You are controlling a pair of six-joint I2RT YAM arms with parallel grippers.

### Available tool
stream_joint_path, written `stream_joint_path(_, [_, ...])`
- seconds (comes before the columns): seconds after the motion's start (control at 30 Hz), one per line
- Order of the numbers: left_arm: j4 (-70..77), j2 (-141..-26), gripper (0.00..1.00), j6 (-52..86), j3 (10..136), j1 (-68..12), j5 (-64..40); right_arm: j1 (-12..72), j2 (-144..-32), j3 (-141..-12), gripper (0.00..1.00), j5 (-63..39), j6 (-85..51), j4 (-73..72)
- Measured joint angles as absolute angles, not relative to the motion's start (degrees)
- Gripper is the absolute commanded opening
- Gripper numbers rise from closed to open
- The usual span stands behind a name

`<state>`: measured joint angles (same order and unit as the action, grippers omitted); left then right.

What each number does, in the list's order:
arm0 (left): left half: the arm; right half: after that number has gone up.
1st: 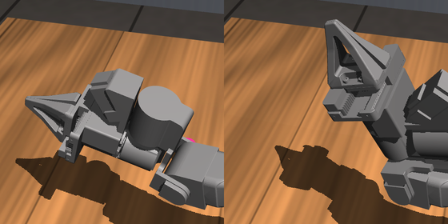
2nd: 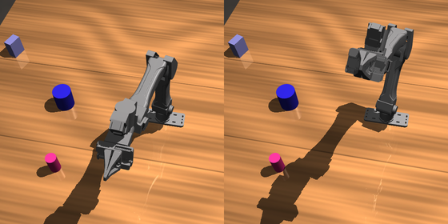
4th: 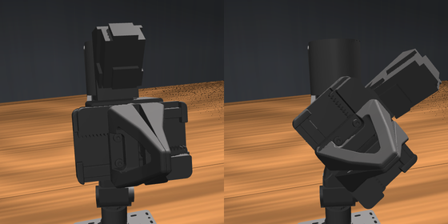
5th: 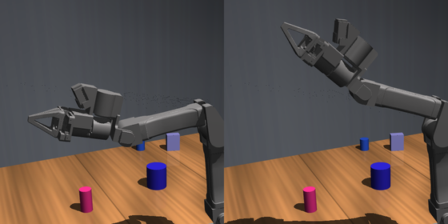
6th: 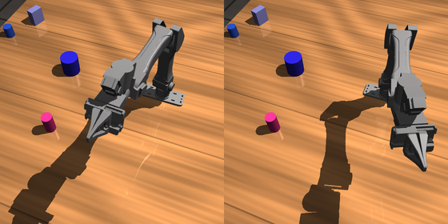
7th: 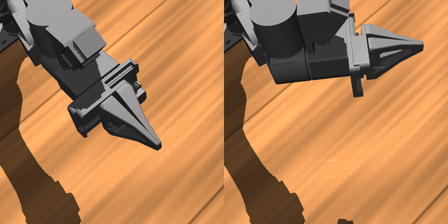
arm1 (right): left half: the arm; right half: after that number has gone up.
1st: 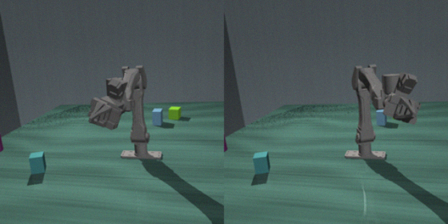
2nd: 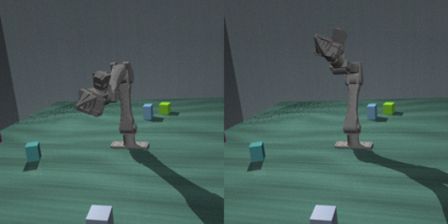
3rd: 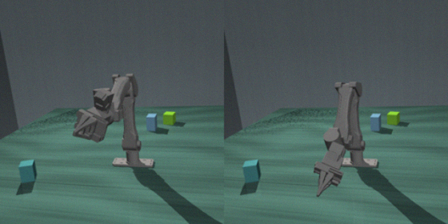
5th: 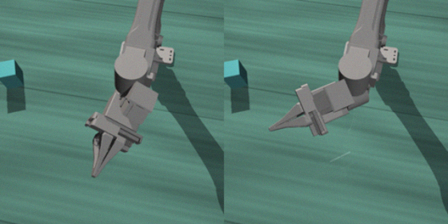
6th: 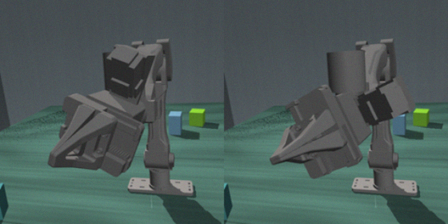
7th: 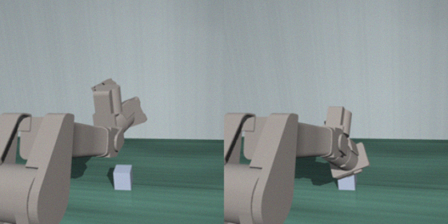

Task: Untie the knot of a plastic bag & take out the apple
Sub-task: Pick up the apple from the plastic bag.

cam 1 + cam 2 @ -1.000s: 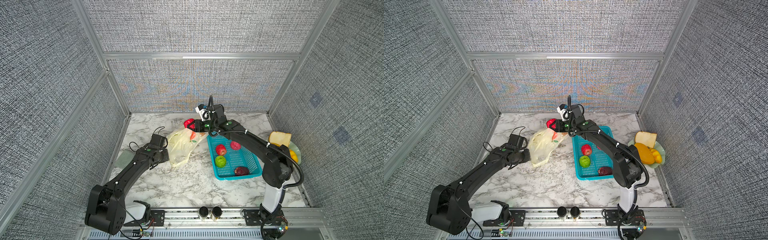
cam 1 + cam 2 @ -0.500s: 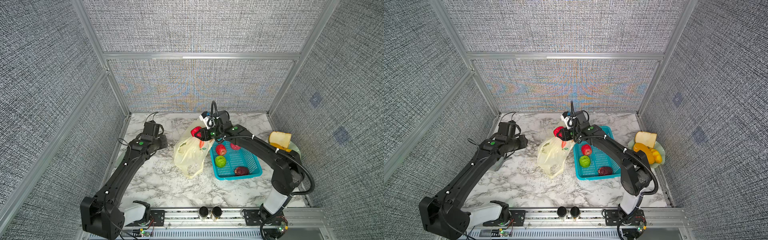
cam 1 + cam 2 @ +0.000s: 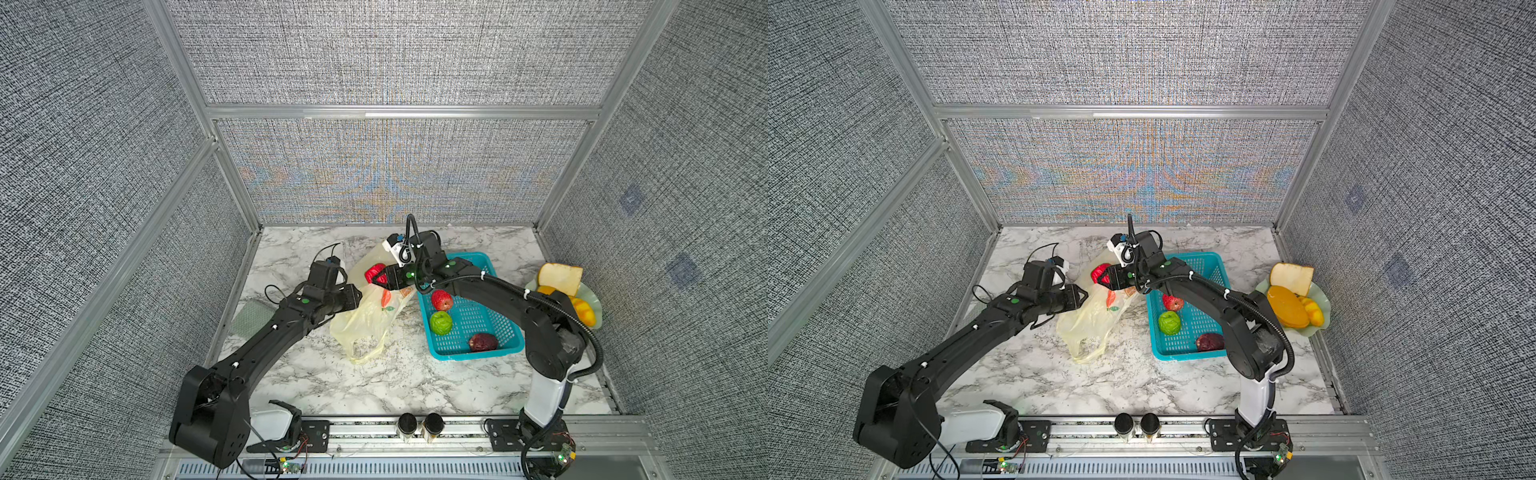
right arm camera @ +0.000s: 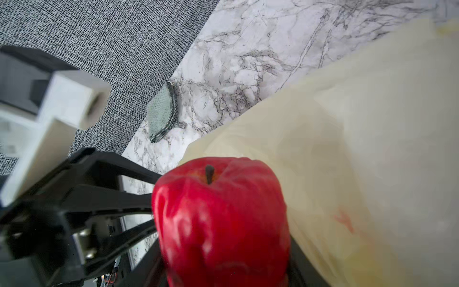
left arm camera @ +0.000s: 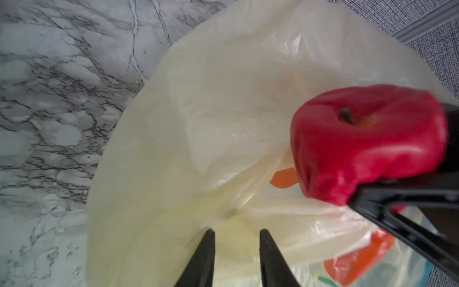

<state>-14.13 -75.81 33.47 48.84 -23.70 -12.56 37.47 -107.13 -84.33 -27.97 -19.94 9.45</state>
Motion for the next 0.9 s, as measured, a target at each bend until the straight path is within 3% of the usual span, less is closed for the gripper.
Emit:
stream_joint_path(0.27, [-11.8, -83.7, 0.3, 33.9, 50.7, -23.9, -11.7, 37.4, -107.6, -84.4, 0.55, -29.4, -20.9, 8.9])
stream_joint_path(0.37, [-13.2, -85.5, 0.28, 34.1, 52.6, -23.9, -10.0, 37.4, -107.2, -82.8, 0.62, -29.8, -21.0, 9.0])
stream_joint_path(0.47, [-14.7, -87.3, 0.27, 34.1, 53.3, -23.9, -8.7, 37.4, -106.4, -82.0, 0.62, -29.6, -20.5, 10.7])
stream_joint_path(0.9, [-18.5, -89.8, 0.26, 33.1, 53.3, -23.2, -6.0, 38.5, -109.5, -86.5, 0.58, -18.0, -13.0, 24.0])
